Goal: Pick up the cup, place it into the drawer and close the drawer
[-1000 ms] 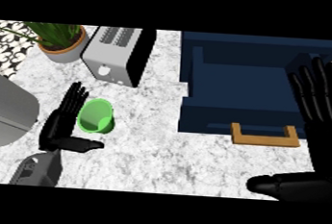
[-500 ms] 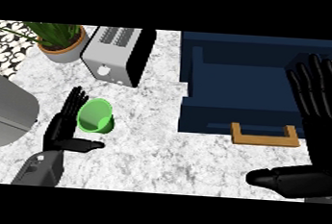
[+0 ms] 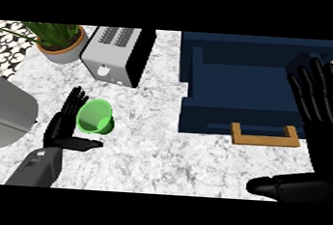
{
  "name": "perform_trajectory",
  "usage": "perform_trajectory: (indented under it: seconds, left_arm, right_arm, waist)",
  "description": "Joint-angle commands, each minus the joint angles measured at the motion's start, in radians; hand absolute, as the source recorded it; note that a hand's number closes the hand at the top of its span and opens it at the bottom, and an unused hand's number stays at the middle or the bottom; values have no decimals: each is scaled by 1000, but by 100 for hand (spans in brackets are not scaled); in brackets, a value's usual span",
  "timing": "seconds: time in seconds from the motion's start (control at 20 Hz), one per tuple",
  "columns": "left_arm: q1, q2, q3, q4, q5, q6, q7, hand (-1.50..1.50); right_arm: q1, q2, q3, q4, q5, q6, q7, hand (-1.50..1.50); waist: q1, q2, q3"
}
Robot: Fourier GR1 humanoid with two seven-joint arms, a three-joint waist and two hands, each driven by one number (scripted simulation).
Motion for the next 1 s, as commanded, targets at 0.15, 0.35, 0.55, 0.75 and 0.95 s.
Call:
perform_trajectory:
  seconds: [0.15,0.35,0.55,0.75,0.95]
  left_arm:
    - [-73,-16,10,157,-19,-10,-128,-150]
    - [-92,-31,6,148,-8,-25,-87,-150]
    - [-85,-25,29,201,9,-54,-135,-150]
    - [-97,-16,33,195,27,-133,-107,-150]
    - [-72,-29,16,185,25,-224,-122,-150]
  right_arm:
    - [44,-27,-34,-1,-58,55,-16,-150]
    - [-40,4,-6,32,-3,-6,4,-150]
    - [24,-2,-15,-1,-23,24,-24,-150]
    - [46,35,37,-46,18,-12,-3,-150]
    - [31,-20,-26,2,-39,43,-11,-150]
  waist:
    - [-9,4,-1]
    - [-3,2,-1]
    - [-9,4,-1]
    - [-10,4,-1]
    - [-9,5,-1]
